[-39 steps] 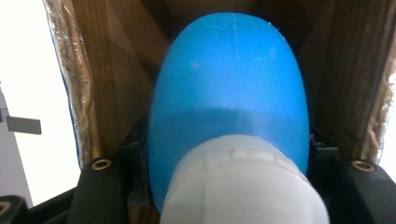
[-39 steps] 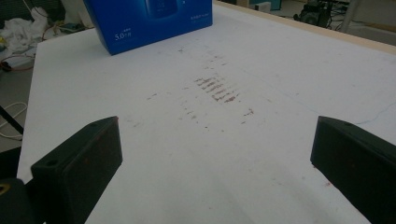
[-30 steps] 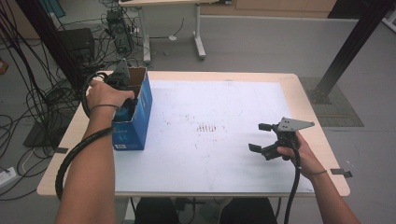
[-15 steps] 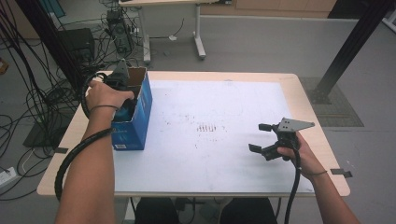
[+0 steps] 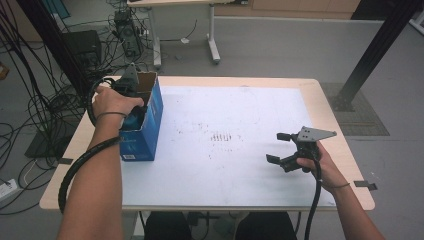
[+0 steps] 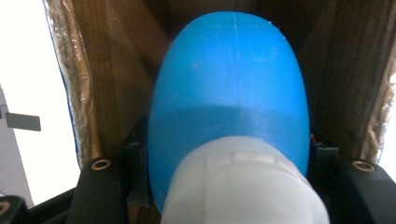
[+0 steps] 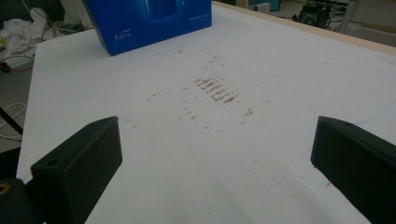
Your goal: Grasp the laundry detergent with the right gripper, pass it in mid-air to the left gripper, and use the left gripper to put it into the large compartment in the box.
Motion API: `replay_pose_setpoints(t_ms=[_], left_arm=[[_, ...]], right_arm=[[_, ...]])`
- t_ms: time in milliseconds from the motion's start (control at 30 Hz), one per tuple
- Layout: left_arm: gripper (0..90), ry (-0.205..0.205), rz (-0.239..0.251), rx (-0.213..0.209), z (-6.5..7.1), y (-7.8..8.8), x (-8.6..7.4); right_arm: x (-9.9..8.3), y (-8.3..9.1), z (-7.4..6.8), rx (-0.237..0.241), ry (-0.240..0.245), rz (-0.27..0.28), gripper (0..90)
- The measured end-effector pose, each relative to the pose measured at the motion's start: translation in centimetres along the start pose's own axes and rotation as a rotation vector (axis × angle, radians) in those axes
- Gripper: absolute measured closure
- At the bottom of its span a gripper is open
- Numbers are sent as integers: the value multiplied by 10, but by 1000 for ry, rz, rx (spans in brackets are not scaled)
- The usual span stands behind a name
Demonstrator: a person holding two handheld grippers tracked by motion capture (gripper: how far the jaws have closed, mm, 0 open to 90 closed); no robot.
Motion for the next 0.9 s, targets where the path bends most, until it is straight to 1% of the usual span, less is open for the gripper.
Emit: replay_pose_setpoints(t_ms=[200, 267, 300, 367, 400, 600, 733, 767, 900], left_arm=[[374, 5, 4, -8, -2, 0, 0], [371, 7, 6, -15, -3, -1, 0], [367, 10, 5, -29, -4, -1, 0], [354, 10, 4, -27, -4, -1, 0], [345, 4, -1, -19, -3, -1, 0], [325, 13, 3, -14, -4, -1, 0], [336, 7, 12, -11, -2, 6, -1], [336, 7, 12, -11, -2, 6, -1], [332, 13, 22, -2, -2, 15, -3]], right_arm=[[-1, -1, 0, 0, -3, -1, 17], [-1, -2, 0, 1, -2, 1, 17], [0, -2, 0, 0, -3, 2, 17], [0, -2, 1, 2, -1, 2, 17], [0, -2, 0, 2, -1, 1, 17], [-1, -3, 0, 2, -5, 1, 17], [0, -3, 0, 3, -2, -1, 17], [0, -3, 0, 4, -1, 1, 17], [2, -3, 0, 4, 3, 4, 17]])
Point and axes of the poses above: each handheld gripper's, and its own axes: y roughly backward along the jaws, x roughly out of its top, z roughly to its right, the point moved 5 cm from there along -y, roughly forward along the jaws, and after that the axes turned 6 degrees about y, right-handed, at the moved point
